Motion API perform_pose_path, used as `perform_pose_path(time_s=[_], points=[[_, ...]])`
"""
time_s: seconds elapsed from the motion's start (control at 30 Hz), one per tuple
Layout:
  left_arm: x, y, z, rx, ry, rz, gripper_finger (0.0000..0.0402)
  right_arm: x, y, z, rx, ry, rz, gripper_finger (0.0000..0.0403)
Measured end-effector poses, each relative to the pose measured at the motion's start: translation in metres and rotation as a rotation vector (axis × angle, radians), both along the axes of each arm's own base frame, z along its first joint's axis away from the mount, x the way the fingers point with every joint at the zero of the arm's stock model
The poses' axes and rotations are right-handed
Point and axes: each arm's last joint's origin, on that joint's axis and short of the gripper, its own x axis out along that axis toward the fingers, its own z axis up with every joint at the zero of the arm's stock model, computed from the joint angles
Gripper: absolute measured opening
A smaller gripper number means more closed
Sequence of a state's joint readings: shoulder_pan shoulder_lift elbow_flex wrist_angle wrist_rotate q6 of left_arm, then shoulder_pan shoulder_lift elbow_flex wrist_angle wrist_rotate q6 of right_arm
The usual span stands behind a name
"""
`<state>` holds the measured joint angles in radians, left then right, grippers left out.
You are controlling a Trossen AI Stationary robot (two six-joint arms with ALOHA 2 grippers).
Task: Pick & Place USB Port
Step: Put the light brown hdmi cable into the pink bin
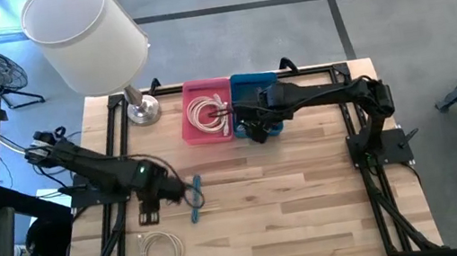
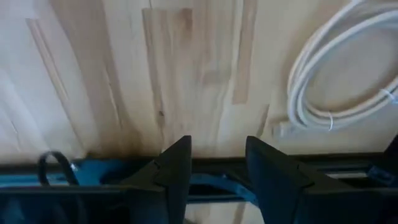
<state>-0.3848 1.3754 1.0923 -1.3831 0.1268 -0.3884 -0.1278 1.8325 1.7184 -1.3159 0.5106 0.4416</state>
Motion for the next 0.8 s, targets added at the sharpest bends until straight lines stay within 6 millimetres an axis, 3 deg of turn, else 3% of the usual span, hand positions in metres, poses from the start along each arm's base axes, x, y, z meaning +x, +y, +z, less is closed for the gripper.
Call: perform_pose_path(time_s=[0.17,0.37,0.53,0.8], points=[[-0.008,-0.033,-0.001,-0.014,-0.064,0.028,0.0147,0.001,0.007,0.000,-0.003,0.002,0.025,0.0170],[-0.014,-0.062,-0.002,-0.005,-0.187,-0.063,0.0147,0.003,0.018,0.000,-0.005,0.010,0.071,0.0170],[-0.017,-0.068,-0.010,0.023,-0.121,-0.085,0.0147,0.004,0.029,0.000,-0.005,0.010,0.104,0.0170],[-0.034,-0.059,-0.038,0.040,0.126,0.050,0.0147,0.005,0.051,0.001,-0.020,0.007,0.164,0.0169]])
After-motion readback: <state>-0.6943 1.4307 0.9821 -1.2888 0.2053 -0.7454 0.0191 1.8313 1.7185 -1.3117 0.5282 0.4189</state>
